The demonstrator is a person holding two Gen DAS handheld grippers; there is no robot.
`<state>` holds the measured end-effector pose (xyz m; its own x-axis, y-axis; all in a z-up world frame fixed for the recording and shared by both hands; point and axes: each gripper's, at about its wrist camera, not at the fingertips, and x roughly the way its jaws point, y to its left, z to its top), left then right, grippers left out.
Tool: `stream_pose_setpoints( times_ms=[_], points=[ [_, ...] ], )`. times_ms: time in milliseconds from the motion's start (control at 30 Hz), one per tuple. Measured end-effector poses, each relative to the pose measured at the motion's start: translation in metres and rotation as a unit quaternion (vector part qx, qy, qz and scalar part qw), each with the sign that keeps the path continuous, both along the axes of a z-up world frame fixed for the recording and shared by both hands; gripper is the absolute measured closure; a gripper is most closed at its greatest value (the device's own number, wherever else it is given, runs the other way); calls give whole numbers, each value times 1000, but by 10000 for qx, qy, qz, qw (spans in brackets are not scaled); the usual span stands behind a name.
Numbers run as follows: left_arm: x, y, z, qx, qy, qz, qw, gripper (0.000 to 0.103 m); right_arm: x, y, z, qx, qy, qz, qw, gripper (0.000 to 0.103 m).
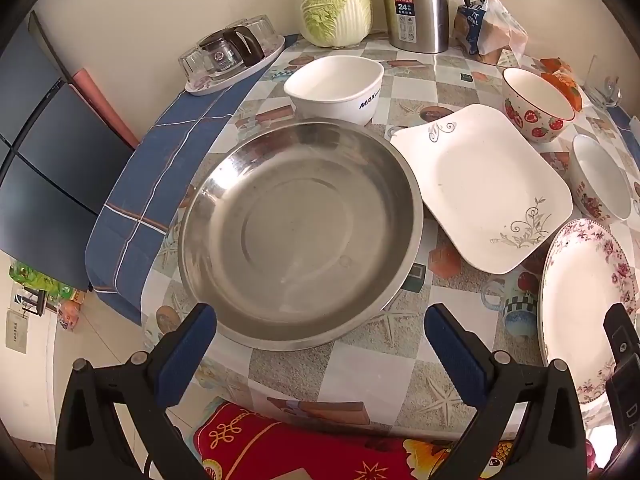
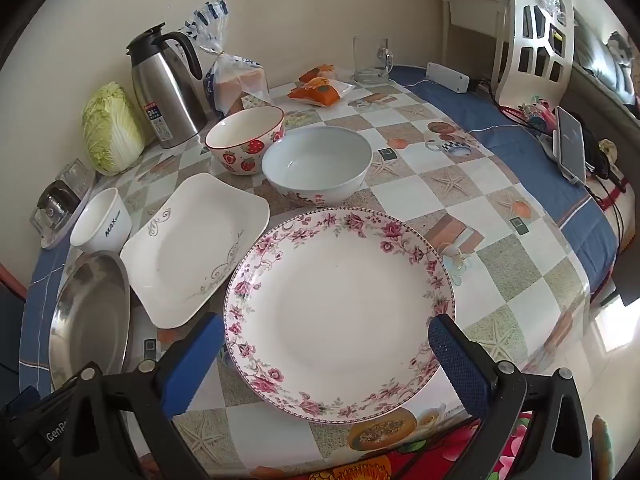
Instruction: Organize plates and bowls
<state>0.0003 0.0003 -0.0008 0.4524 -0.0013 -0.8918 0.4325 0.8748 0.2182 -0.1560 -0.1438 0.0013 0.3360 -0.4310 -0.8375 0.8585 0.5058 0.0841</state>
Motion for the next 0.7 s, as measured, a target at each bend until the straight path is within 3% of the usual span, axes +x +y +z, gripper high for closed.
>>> stream_pose_setpoints(
  times_ms=[700],
  points=[
    [0, -1, -3, -20, 62, -31, 10000, 0, 4, 3, -5, -38, -15, -10, 10000, 0]
  ],
)
